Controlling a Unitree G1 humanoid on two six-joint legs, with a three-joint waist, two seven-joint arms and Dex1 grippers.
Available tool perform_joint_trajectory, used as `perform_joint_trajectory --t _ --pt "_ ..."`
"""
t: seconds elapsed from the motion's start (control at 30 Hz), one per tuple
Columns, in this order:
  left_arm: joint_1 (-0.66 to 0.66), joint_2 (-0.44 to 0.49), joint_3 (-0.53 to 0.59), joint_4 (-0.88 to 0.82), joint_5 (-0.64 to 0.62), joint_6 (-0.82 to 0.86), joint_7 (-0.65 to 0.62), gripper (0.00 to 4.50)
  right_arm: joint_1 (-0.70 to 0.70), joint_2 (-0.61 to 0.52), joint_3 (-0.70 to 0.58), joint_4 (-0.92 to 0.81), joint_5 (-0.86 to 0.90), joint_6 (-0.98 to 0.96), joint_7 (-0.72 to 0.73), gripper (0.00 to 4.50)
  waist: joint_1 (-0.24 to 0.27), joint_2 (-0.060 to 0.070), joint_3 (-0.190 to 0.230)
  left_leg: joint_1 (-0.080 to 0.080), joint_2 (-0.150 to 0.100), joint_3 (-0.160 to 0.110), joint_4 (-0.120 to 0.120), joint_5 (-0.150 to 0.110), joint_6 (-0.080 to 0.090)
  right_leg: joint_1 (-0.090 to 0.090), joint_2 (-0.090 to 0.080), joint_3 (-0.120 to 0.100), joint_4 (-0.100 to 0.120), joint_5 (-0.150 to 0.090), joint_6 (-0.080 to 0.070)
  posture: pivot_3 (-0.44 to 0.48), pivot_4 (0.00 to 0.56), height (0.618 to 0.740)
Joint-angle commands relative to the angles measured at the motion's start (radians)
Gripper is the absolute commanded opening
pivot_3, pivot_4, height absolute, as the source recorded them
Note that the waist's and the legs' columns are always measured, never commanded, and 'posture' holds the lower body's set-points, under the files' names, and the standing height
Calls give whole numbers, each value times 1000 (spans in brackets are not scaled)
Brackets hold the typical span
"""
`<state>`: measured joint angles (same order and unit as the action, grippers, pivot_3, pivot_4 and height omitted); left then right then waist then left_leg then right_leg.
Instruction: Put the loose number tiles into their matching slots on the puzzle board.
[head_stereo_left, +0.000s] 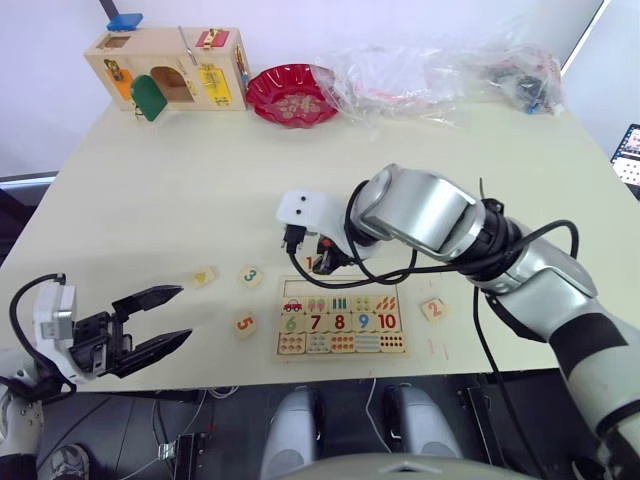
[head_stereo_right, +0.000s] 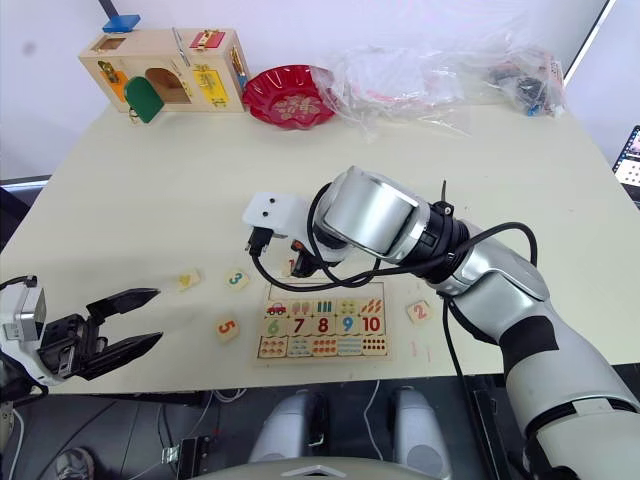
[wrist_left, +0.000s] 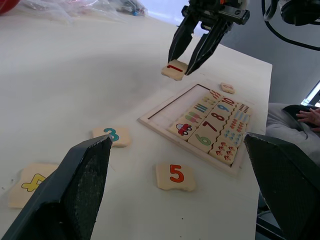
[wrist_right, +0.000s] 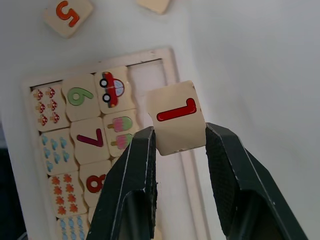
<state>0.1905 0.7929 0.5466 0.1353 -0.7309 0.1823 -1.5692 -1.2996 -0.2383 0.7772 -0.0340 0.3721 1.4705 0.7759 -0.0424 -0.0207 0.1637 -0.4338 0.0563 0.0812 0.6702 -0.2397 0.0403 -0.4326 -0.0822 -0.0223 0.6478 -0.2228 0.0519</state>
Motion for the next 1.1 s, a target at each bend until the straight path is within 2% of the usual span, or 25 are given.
perform_joint_trajectory --t 0.03,0.47,1.1 --pt "13 9 15 -37 -11 7 2 4500 -16 21 7 3 -6 -33 -5 883 0 0 0 0 0 0 0 0 0 0 0 0 0 0 0 0 150 740" --pt "36 -2 14 -63 1 -10 19 4500 10 91 61 88 -39 -92 -19 883 0 0 0 0 0 -3 0 0 -1 0 0 -1 0 0 0 0 150 740" --pt "40 -2 4 -90 -3 3 39 4500 49 156 62 161 -85 -122 -44 883 -1 0 0 0 0 -4 -1 0 -1 -1 0 -2 0 0 -1 0 150 740"
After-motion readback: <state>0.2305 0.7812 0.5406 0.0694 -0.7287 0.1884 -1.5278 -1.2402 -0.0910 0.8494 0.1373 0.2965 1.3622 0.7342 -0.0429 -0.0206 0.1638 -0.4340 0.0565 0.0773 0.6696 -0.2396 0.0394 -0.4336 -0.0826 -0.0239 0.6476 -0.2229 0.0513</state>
